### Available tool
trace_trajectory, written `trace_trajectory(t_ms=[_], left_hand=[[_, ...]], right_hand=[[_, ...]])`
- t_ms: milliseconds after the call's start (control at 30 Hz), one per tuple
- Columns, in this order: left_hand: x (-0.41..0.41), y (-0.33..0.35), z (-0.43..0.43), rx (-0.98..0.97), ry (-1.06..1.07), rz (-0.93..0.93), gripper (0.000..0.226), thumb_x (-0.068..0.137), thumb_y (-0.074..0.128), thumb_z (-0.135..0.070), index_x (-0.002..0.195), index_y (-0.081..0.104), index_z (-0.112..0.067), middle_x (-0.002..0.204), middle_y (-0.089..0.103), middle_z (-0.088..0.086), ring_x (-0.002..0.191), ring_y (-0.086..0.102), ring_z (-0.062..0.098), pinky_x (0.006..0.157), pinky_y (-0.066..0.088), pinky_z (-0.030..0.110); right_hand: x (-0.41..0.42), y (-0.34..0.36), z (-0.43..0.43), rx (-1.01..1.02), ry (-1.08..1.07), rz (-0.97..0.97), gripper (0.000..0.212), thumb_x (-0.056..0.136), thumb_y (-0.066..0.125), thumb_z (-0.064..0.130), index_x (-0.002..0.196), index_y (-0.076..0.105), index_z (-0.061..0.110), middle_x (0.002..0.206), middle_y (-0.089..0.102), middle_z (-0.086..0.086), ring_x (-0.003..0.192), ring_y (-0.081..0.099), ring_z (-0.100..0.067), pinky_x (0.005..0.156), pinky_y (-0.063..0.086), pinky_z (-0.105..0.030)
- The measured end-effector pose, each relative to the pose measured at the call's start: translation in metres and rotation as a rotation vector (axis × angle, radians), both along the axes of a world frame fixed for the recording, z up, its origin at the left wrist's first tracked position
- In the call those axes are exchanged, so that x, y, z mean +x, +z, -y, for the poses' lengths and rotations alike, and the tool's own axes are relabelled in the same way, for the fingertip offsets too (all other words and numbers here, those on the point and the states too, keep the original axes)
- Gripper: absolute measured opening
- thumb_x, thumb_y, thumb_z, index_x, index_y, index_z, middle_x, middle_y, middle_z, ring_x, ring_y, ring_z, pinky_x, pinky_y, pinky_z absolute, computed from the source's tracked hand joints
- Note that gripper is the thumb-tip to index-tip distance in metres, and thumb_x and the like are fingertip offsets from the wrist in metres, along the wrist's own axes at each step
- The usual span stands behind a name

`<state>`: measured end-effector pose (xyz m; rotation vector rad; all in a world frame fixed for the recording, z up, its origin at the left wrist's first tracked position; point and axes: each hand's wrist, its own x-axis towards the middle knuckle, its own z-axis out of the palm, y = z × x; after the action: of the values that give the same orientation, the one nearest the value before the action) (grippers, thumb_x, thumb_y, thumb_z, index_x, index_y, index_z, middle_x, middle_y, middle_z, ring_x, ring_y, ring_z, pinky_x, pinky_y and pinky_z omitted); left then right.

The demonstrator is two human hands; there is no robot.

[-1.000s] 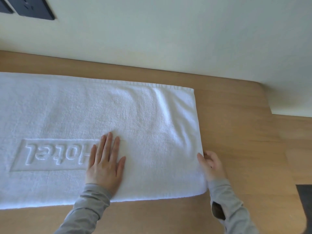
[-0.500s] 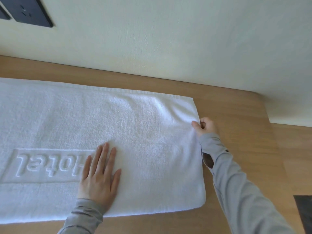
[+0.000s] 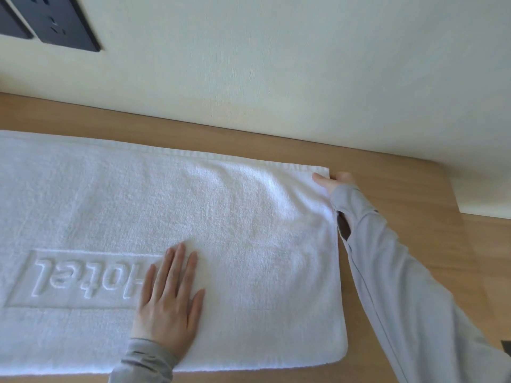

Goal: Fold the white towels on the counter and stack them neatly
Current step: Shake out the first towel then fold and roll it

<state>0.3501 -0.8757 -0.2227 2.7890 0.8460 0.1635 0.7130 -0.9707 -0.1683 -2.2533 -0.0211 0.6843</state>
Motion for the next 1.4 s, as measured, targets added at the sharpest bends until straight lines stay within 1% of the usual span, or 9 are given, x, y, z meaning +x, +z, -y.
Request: trace_trajectory(t_ms=[167, 267, 433, 533, 633, 767, 933, 1067, 1400], left_hand=[[-0.001, 0.0, -0.001, -0.006, 0.0, -0.003, 0.058, 0.094, 0.026, -0.039, 0.143, 0.037, -0.009, 0.153, 0.029, 0.011, 0.141, 0.026, 0.025, 0.113, 0.024, 0.049], [-0.001, 0.0, -0.001, -0.011, -0.006, -0.012, 0.058, 0.094, 0.026, -0.039, 0.143, 0.037, -0.01, 0.154, 0.029, 0.01, 0.142, 0.025, 0.024, 0.113, 0.023, 0.048], [0.0, 0.003, 0.0, -0.025, 0.004, -0.025, 0.058, 0.094, 0.027, -0.039, 0.144, 0.036, -0.011, 0.154, 0.028, 0.009, 0.142, 0.024, 0.023, 0.112, 0.025, 0.049], [0.002, 0.005, 0.0, -0.023, 0.011, -0.03, 0.058, 0.093, 0.027, -0.038, 0.144, 0.036, -0.01, 0.153, 0.029, 0.01, 0.142, 0.024, 0.023, 0.112, 0.024, 0.049], [0.002, 0.005, 0.002, -0.016, 0.014, -0.05, 0.058, 0.095, 0.023, -0.038, 0.141, 0.039, -0.007, 0.15, 0.033, 0.014, 0.139, 0.03, 0.027, 0.112, 0.022, 0.048], [0.001, 0.006, 0.002, -0.014, 0.011, -0.109, 0.065, 0.099, 0.01, -0.041, 0.134, 0.046, 0.001, 0.141, 0.041, 0.023, 0.131, 0.042, 0.037, 0.113, 0.017, 0.046], [0.002, 0.007, 0.0, -0.053, 0.013, -0.075, 0.059, 0.096, 0.02, -0.042, 0.145, 0.031, -0.012, 0.154, 0.027, 0.009, 0.142, 0.023, 0.023, 0.114, 0.021, 0.047], [0.001, 0.004, 0.0, -0.036, 0.007, -0.071, 0.06, 0.095, 0.022, -0.042, 0.147, 0.028, -0.014, 0.156, 0.022, 0.006, 0.144, 0.02, 0.022, 0.115, 0.019, 0.046], [-0.001, 0.0, -0.001, -0.007, 0.002, -0.072, 0.06, 0.094, 0.025, -0.041, 0.148, 0.026, -0.014, 0.157, 0.021, 0.005, 0.144, 0.019, 0.021, 0.116, 0.018, 0.046]], right_hand=[[0.003, -0.013, -0.008, 0.074, -0.06, 0.207, 0.014, 0.083, 0.064, 0.02, 0.086, 0.053, 0.011, 0.071, 0.049, 0.0, 0.068, 0.045, -0.017, 0.055, 0.036, -0.024], [-0.001, -0.025, -0.006, 0.0, -0.031, 0.298, 0.024, 0.084, 0.06, 0.021, 0.069, 0.043, 0.014, 0.06, 0.04, 0.003, 0.059, 0.038, -0.017, 0.052, 0.031, -0.026], [-0.023, -0.015, -0.011, -0.255, 0.058, 0.709, 0.035, 0.087, 0.059, 0.026, 0.113, 0.054, 0.003, 0.111, 0.056, -0.017, 0.103, 0.05, -0.031, 0.086, 0.036, -0.039], [-0.092, -0.007, -0.034, -0.085, 0.412, 0.924, 0.04, 0.091, 0.048, 0.024, 0.12, 0.055, -0.001, 0.121, 0.057, -0.02, 0.114, 0.052, -0.037, 0.092, 0.038, -0.045], [-0.186, -0.018, -0.064, 0.083, 0.88, 0.845, 0.048, 0.091, 0.037, 0.027, 0.131, 0.049, 0.003, 0.14, 0.047, -0.014, 0.135, 0.038, -0.03, 0.109, 0.031, -0.052], [-0.231, -0.041, -0.077, -0.012, 1.291, 0.793, 0.056, 0.097, 0.022, 0.039, 0.145, 0.032, 0.01, 0.155, 0.025, -0.005, 0.146, 0.011, -0.019, 0.118, 0.01, -0.045], [-0.151, -0.05, -0.056, -0.151, 1.176, 0.845, 0.054, 0.094, 0.031, 0.036, 0.141, 0.04, 0.009, 0.149, 0.036, -0.007, 0.142, 0.027, -0.024, 0.114, 0.02, -0.048], [-0.065, -0.051, -0.021, -0.395, 0.978, 0.815, 0.063, 0.095, 0.012, 0.043, 0.148, 0.02, 0.01, 0.156, 0.018, -0.007, 0.145, 0.013, -0.022, 0.119, 0.01, -0.045], [-0.025, -0.046, -0.004, -0.471, 0.69, 0.65, 0.056, 0.101, 0.027, 0.032, 0.149, 0.009, 0.01, 0.159, 0.003, -0.006, 0.146, 0.0, -0.017, 0.119, -0.005, -0.037]])
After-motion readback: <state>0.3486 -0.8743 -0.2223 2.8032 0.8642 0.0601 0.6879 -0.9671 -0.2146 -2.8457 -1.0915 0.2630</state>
